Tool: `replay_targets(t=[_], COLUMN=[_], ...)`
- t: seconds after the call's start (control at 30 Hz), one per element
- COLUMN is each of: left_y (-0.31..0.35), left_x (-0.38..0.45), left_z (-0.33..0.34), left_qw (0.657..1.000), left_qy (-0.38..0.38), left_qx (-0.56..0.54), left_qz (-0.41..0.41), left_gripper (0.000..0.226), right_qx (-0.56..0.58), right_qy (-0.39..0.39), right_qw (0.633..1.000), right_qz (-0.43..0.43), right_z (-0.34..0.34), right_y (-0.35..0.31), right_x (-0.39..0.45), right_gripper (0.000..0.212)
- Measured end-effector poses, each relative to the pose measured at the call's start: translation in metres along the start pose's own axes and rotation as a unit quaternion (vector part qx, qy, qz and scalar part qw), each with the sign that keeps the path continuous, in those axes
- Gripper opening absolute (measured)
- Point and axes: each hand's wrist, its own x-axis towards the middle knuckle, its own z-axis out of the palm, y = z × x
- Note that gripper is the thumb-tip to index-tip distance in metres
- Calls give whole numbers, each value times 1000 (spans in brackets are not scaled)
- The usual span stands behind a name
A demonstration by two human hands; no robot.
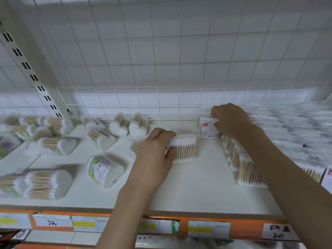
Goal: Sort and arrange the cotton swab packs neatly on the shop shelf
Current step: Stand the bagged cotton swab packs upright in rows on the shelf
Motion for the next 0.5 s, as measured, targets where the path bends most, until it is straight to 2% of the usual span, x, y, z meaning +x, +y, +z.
replay_targets(t=[0.23,0.33,0.5], left_y=[12,15,14], left_x=[20,34,59], left_z=[26,41,65], left_qw=[998,995,987], left_qy=[-59,-86,-117], left_qx=[13,46,109], left_qz=[-6,-10,-5], left_gripper=[29,28,31], right_qx=[65,71,69], right_qy=[12,46,89], right_qw=[998,996,993], right_qz=[-2,-16,-21], right_z=[0,-8,-20], right_y=[1,8,20], right_x=[-3,-5,-19], right_gripper=[28,22,24])
